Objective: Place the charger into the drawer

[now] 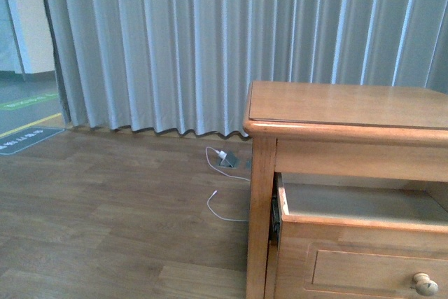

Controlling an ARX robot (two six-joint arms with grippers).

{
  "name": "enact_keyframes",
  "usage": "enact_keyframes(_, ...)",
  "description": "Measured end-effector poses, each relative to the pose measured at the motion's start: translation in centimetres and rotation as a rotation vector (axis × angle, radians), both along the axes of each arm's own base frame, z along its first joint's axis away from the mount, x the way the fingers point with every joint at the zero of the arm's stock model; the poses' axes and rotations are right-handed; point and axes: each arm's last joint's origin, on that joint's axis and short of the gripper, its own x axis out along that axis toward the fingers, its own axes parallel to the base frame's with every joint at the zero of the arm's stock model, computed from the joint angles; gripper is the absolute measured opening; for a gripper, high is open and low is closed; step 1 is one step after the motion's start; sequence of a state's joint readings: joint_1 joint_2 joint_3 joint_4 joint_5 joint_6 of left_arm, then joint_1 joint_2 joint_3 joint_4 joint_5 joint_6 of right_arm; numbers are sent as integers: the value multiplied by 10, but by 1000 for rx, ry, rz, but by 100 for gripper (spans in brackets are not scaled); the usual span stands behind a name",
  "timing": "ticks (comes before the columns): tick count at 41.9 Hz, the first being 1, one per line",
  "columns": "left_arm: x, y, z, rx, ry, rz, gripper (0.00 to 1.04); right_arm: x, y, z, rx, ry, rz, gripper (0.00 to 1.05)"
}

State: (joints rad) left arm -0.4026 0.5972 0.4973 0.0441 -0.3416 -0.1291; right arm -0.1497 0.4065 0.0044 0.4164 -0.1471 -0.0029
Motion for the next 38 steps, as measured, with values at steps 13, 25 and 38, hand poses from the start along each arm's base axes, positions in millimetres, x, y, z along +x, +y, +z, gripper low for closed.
enact_keyframes(13,-13,25,-51,94,-45,48,37,0,0,0,0,0,0,97)
enact_keyframes(25,-22,41,-82,101,-52,22,4,0,0,0,0,0,0,97)
enact_keyframes(38,-27,48,-96,102,-55,56,4,0,0,0,0,0,0,97)
